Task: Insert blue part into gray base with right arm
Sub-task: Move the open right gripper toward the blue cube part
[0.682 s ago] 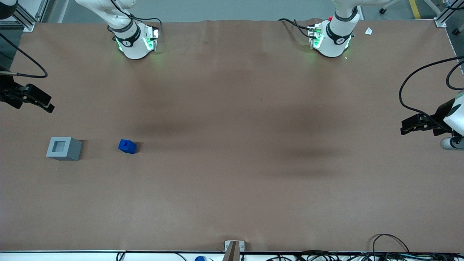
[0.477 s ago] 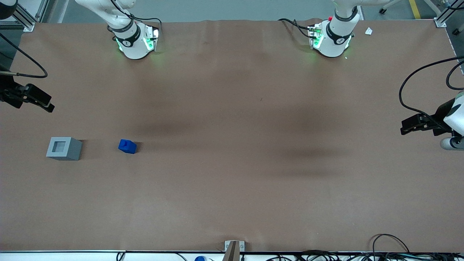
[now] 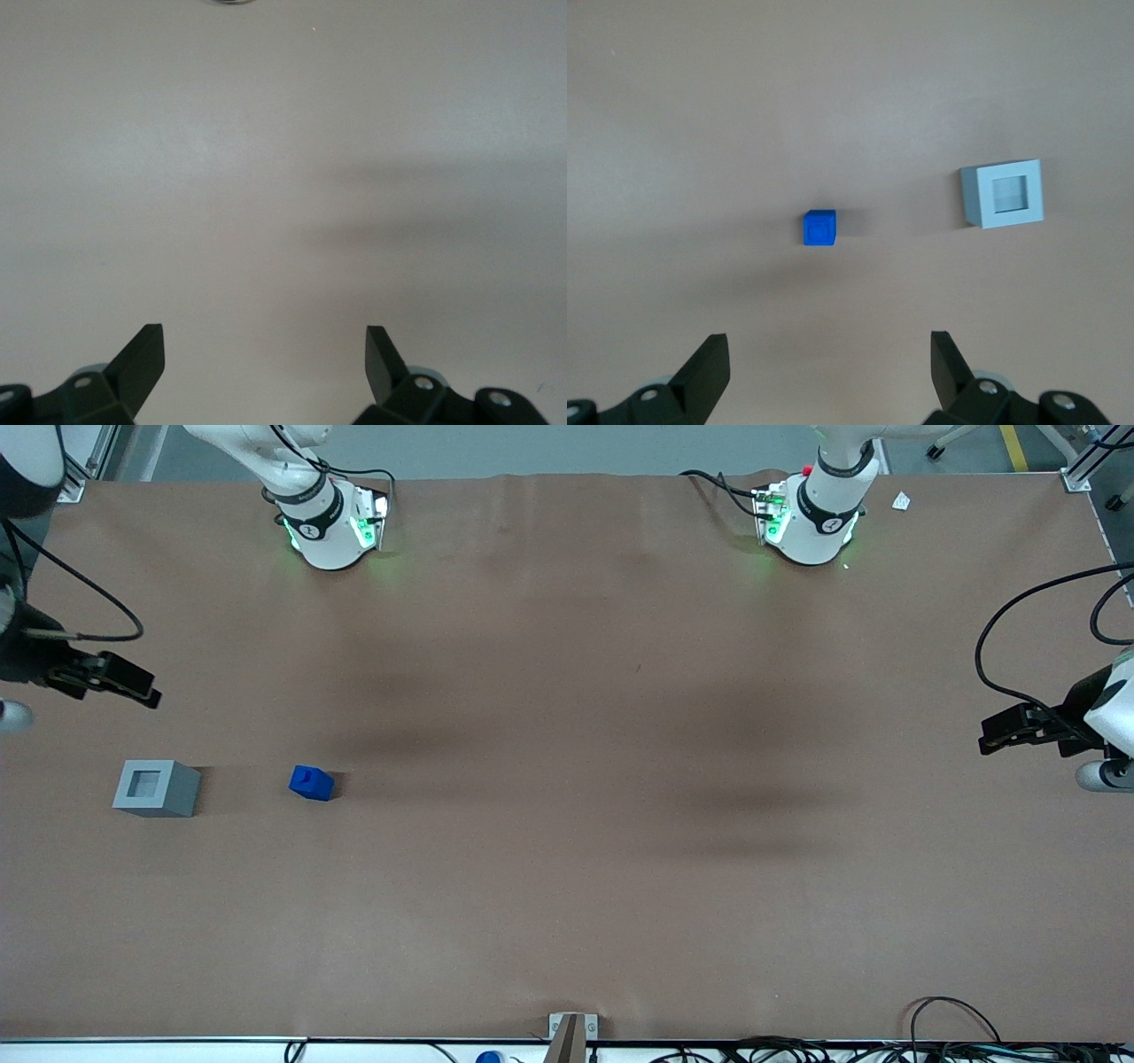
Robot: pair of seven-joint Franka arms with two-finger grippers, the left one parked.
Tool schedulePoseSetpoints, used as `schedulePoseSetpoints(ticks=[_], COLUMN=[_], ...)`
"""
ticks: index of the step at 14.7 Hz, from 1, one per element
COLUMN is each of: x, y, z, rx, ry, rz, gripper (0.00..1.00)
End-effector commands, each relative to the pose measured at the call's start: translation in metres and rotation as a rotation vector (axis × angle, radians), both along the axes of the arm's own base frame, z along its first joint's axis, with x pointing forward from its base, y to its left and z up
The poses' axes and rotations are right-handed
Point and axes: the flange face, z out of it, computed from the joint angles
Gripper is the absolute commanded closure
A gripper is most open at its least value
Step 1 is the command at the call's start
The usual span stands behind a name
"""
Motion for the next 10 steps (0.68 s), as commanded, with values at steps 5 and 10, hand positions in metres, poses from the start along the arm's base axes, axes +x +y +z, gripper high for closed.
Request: schedulePoseSetpoints(ticks=[5, 10], x=[0.008, 0.002], y=[0.020, 0.026], z=[-0.072, -0.147], rx=[0.013, 0.013], ry=[0.023, 0.002], rz=[0.024, 0.029], gripper=[0.00, 0.00])
